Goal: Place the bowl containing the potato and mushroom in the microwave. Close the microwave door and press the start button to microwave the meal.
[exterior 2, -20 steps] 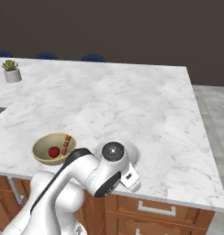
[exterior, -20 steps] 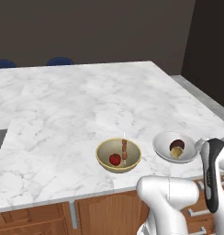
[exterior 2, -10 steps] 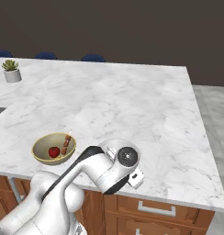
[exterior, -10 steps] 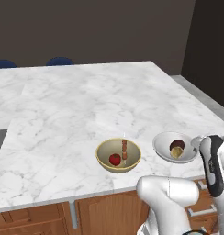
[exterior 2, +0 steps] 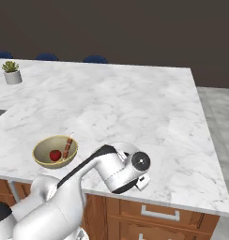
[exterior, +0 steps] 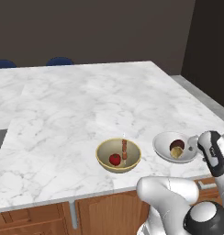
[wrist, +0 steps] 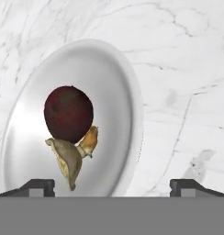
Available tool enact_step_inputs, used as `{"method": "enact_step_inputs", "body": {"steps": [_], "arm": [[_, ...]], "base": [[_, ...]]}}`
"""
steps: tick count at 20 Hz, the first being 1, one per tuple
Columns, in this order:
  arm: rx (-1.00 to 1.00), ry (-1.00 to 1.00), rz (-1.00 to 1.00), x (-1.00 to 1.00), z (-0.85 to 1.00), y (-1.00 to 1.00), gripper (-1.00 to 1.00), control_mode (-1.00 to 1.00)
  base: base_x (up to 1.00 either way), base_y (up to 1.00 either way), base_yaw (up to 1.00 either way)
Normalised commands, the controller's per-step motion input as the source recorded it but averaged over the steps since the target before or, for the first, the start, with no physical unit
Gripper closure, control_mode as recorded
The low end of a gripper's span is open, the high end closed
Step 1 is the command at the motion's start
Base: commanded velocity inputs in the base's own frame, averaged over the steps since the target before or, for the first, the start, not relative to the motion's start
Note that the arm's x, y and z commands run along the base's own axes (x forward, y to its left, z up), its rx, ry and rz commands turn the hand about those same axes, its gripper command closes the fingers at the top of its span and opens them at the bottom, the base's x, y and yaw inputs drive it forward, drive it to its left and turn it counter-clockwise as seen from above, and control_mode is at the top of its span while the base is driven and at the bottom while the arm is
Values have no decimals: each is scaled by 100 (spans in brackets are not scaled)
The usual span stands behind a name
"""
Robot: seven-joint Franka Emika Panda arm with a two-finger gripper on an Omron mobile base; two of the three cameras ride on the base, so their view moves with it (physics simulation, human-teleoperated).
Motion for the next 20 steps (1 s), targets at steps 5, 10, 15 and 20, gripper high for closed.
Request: {"method": "enact_step_inputs", "body": {"steps": [5,10,15,20], "arm": [[3,0,3,11,-24,-14,-100,-100],[1,0,2,18,-26,-3,-100,-100],[0,0,0,23,-22,0,-100,-100],[0,0,0,23,-16,0,100,-100]], "base": [[0,0,0],[0,0,0],[0,0,0],[0,0,0]]}}
